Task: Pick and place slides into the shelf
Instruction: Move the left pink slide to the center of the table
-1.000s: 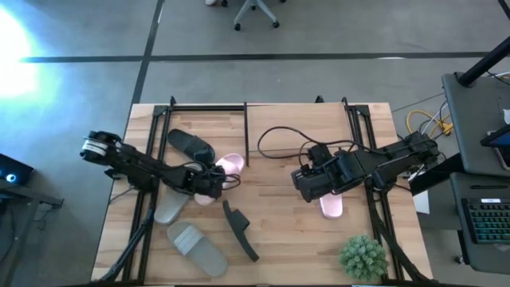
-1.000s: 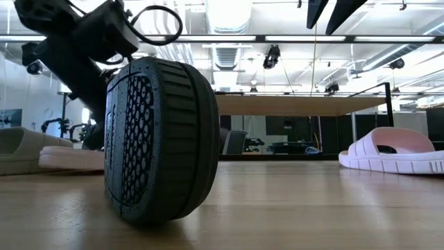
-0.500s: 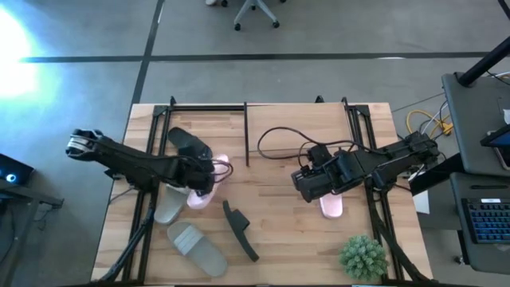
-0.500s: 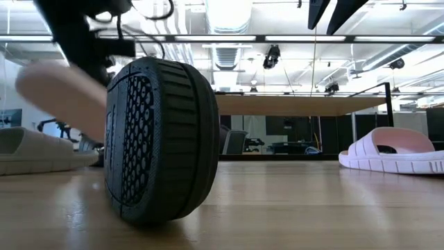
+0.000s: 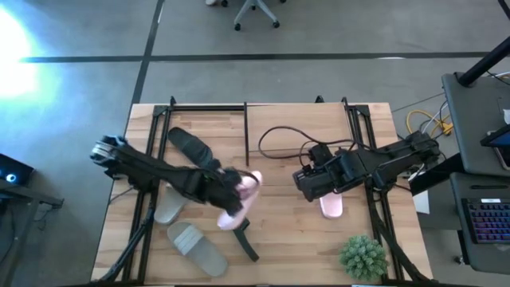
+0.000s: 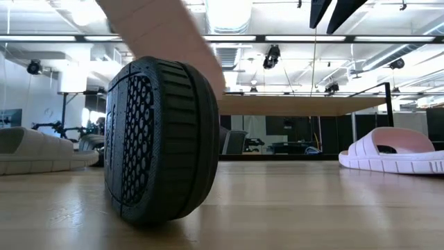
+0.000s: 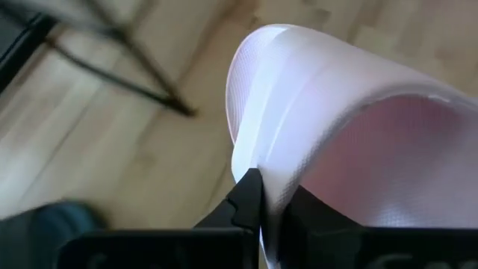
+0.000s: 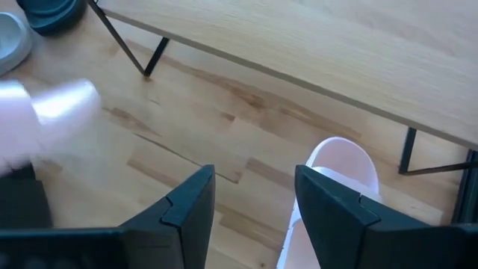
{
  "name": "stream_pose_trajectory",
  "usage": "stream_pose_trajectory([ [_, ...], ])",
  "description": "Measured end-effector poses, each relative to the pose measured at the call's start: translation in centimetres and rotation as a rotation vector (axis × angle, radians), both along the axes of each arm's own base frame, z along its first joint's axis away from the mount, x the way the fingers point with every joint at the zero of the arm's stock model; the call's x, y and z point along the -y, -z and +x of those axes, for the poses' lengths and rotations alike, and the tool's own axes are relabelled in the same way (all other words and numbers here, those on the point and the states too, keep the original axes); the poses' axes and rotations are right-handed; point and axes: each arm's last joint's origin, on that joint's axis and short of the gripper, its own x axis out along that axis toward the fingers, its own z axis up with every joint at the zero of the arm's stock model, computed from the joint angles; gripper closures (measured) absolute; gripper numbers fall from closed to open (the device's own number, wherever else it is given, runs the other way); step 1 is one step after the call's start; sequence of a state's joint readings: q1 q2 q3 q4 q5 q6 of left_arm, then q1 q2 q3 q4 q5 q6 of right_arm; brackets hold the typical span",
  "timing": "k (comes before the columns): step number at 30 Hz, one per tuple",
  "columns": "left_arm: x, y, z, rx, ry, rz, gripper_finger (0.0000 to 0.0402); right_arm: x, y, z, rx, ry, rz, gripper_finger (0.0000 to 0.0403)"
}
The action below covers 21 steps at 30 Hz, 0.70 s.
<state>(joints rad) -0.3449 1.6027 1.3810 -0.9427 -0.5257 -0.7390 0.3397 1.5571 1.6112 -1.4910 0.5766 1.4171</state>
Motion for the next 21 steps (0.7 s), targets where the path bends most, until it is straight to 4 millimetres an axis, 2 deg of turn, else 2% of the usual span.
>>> stream_pose_trajectory([
  [6, 1.9, 1.6, 4.9, -0.037, 0.008, 0.091, 0.0400, 0.2, -0.9, -1.1, 0.006, -0.025, -0.001, 0.0245],
  [11, 2.9, 2.0, 8.3, 0.007, -0.015, 0.163, 0.0400, -0.1, -1.6, -2.5, 0.000, -0.058, 0.009, 0.0258],
  [16, 3.9, 2.9, 11.5, 0.031, -0.010, 0.232, 0.0400, -1.3, -2.2, -4.1, 0.015, -0.090, 0.045, 0.0268],
  [21, 4.3, 4.7, 14.4, 0.029, -0.007, 0.262, 0.0400, -2.9, -2.1, -5.0, 0.038, -0.122, 0.065, 0.0271],
])
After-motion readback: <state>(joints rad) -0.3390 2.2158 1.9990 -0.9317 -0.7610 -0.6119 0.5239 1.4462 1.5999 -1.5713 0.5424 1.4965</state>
